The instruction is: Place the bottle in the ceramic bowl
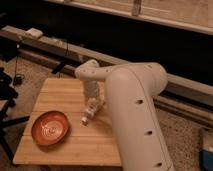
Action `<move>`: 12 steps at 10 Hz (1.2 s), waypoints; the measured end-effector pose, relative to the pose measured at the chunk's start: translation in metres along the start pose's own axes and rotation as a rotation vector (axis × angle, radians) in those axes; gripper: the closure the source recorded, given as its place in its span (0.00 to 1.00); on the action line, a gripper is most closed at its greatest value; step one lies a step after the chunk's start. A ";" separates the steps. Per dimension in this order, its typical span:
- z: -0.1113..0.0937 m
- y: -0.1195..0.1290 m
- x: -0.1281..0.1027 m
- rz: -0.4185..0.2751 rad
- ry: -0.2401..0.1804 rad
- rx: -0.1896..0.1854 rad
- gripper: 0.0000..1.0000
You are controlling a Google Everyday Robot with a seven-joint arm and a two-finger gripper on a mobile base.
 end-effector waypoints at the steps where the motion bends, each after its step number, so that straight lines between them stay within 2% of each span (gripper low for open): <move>1: 0.002 0.000 0.001 0.001 0.004 0.000 0.35; 4: 0.009 0.002 0.006 0.001 0.020 -0.007 0.35; 7: 0.015 0.014 0.010 -0.023 0.027 -0.039 0.37; 8: 0.016 0.014 0.011 -0.025 0.029 -0.051 0.42; 12: 0.007 0.010 0.013 -0.027 0.027 -0.105 0.82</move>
